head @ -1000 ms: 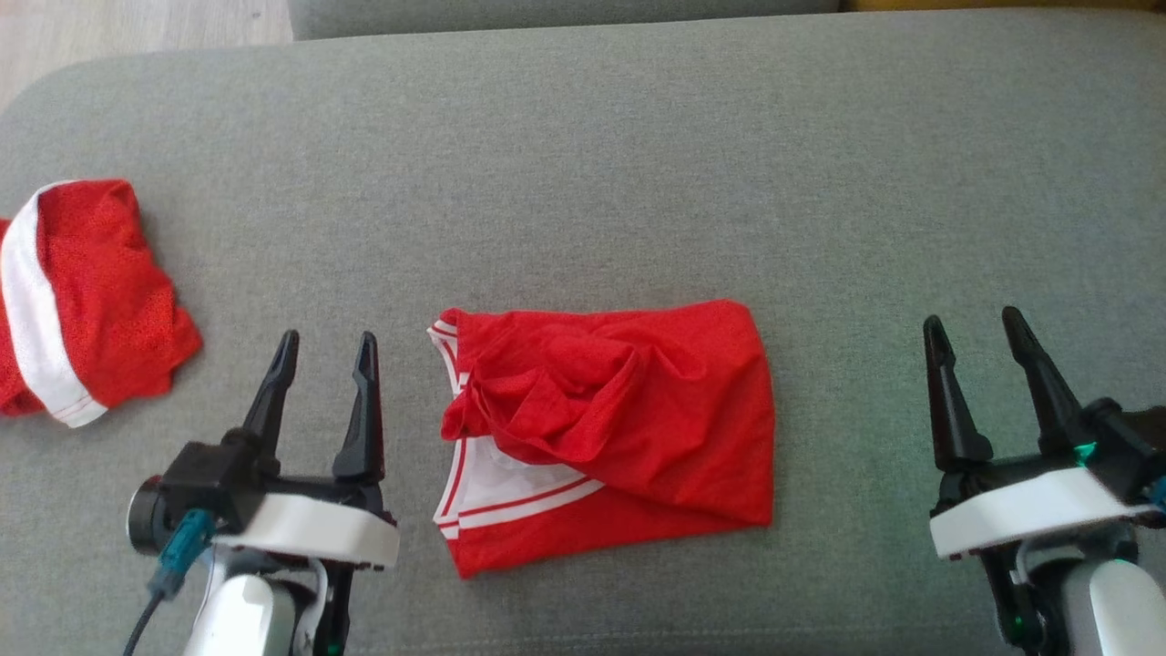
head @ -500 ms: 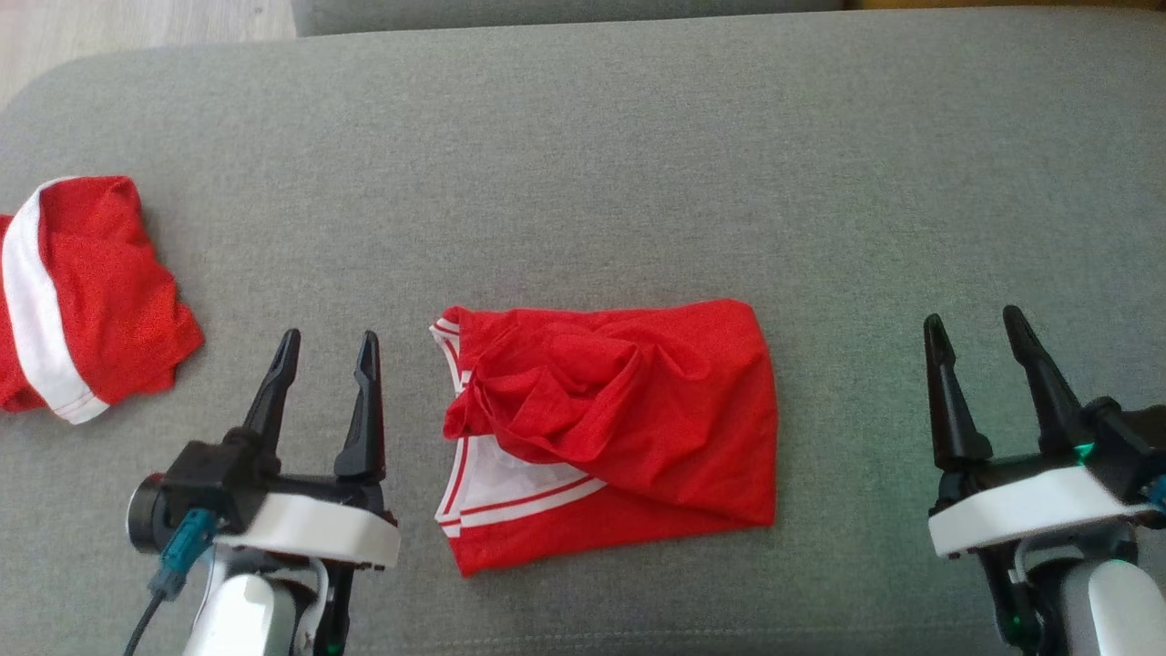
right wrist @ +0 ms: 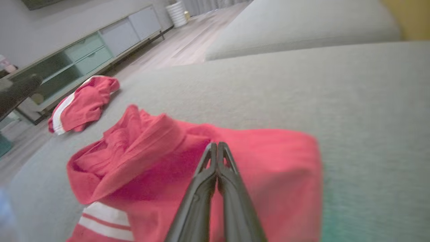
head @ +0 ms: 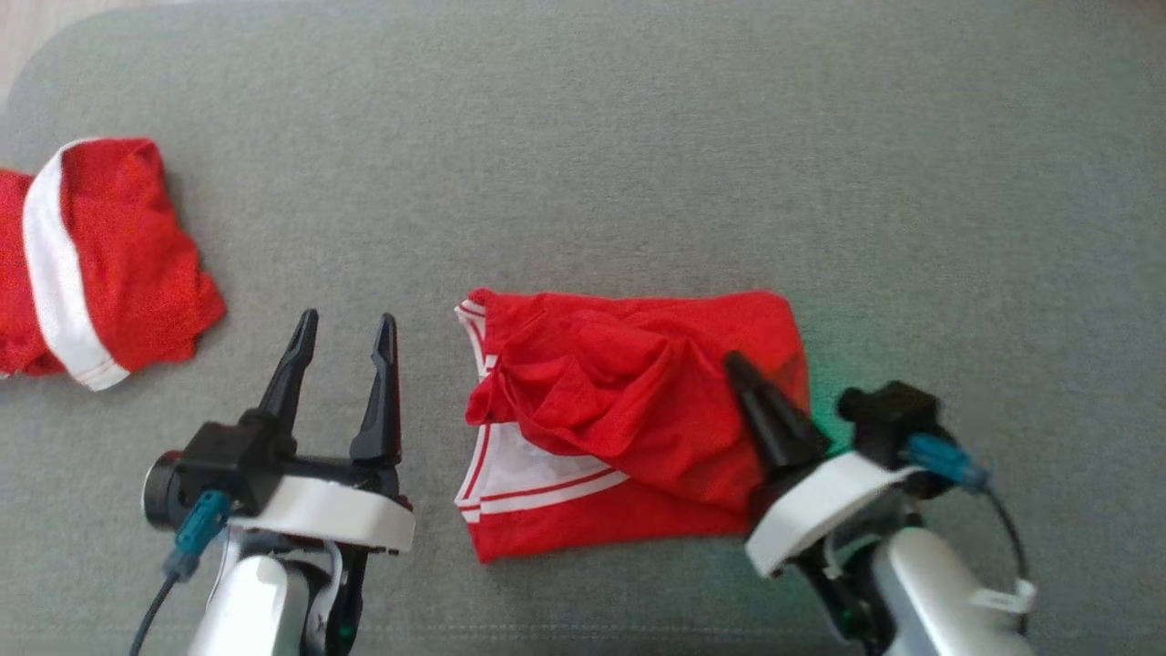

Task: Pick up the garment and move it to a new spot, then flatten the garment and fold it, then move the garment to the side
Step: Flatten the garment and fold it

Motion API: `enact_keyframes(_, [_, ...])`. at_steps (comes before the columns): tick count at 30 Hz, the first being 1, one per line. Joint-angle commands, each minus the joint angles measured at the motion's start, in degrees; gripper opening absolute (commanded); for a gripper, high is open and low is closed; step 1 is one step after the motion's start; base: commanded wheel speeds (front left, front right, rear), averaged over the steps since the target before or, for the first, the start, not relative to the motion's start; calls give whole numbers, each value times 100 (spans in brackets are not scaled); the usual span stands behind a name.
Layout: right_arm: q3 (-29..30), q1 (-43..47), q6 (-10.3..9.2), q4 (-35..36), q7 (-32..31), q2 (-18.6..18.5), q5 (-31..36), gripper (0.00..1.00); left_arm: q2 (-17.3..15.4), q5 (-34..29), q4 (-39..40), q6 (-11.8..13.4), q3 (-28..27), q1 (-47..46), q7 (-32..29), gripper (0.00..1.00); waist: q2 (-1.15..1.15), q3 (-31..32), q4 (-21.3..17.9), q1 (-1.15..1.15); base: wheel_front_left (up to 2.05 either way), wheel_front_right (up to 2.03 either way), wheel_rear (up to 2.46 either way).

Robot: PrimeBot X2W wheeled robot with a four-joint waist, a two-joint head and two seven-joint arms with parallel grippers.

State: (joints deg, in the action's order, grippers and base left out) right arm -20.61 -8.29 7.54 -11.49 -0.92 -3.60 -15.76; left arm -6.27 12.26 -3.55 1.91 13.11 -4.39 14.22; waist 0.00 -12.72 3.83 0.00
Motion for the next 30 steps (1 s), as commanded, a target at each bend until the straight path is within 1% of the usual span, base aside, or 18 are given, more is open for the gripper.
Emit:
enact_keyframes(1, [-176,-173,-5,97,76,51,-65,0,-28,8,161,-36,-157,-224,52,100,0,-45,58,0,0,0,0])
enact_keyframes(5, [-758,-530,-5,-508,193,67,-306,0,-2,24,122,-45,-143,-277,62,100,0,-119,156,0,0,0,0])
enact_keyframes(11, [-1547,-1041,-5,-1049,432,70,-738,0,26,31,74,-62,-126,-332,71,100,0,-177,252,0,0,0,0])
enact_keyframes(13, [-1801,-1202,-5,-1163,479,71,-875,0,34,33,62,-69,-122,-347,73,100,0,-190,274,0,0,0,0])
enact_keyframes(21, [-2899,-1657,-5,-1616,279,71,-1335,0,65,29,40,-99,-113,-388,76,100,0,-219,355,0,0,0,0])
enact_keyframes(28, [-3643,-1886,-5,-1863,203,72,-1734,0,89,22,40,-116,-147,-376,77,100,0,-245,391,0,0,0,0])
enact_keyframes(30, [-3750,-1942,-5,-1843,276,72,-1837,0,94,19,28,-116,-158,-356,77,100,0,-225,386,0,0,0,0])
